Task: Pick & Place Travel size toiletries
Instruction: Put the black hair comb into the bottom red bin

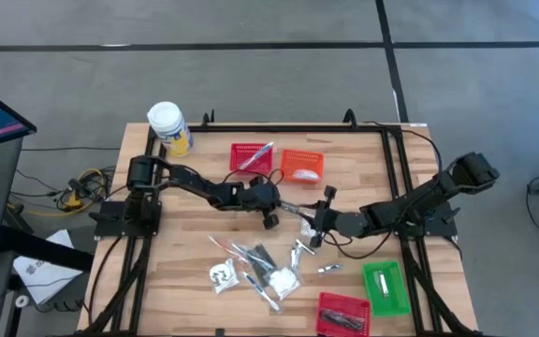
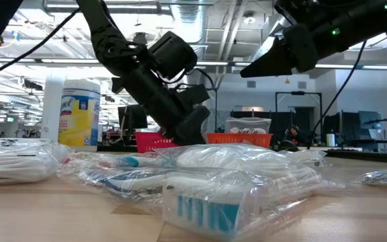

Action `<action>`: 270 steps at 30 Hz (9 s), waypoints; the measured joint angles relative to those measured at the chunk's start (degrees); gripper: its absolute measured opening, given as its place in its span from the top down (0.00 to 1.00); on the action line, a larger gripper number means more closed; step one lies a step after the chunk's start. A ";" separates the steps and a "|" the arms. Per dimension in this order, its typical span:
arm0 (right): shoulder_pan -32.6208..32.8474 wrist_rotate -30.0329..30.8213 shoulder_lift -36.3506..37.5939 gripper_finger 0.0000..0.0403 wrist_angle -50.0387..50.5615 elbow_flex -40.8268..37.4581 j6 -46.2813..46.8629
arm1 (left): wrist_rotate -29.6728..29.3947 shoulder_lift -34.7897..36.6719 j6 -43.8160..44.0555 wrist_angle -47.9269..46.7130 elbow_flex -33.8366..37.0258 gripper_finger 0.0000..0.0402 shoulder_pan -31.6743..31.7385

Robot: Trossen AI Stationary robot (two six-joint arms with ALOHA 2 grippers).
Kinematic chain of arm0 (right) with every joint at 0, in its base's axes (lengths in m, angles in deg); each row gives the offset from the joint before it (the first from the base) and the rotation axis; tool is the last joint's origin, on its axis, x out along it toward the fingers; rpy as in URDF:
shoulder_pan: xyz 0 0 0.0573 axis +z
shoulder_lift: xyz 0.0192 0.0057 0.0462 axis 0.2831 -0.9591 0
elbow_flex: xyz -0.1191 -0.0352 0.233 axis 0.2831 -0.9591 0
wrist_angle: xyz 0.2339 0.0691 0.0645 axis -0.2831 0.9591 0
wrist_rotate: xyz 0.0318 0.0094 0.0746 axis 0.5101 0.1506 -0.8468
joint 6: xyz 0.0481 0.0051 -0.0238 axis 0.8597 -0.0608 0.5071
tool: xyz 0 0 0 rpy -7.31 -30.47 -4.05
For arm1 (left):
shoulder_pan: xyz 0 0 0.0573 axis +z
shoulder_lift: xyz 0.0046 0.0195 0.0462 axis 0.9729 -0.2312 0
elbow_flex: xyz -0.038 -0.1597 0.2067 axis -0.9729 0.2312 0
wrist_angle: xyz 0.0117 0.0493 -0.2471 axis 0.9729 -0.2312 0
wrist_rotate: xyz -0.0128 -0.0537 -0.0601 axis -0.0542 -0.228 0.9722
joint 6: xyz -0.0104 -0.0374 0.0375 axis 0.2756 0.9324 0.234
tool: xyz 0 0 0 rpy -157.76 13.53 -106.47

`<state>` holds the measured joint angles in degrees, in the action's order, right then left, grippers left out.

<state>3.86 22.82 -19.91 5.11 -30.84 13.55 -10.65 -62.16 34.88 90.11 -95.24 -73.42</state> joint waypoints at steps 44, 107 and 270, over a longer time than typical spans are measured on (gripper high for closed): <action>-5.28 -16.66 -20.45 1.00 38.66 23.77 13.08 | -10.52 6.86 -4.42 -7.76 3.09 1.00 -3.15; -10.61 -11.56 -25.29 1.00 44.17 25.11 9.62 | 6.20 10.20 -2.84 -3.98 7.13 1.00 -1.30; -13.17 -20.57 -26.64 1.00 42.28 25.45 17.21 | 4.65 18.86 -2.07 -8.45 7.54 1.00 -5.94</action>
<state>-9.31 2.24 -46.55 47.40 -5.39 30.76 -6.00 -43.30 32.81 81.65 -87.69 -79.36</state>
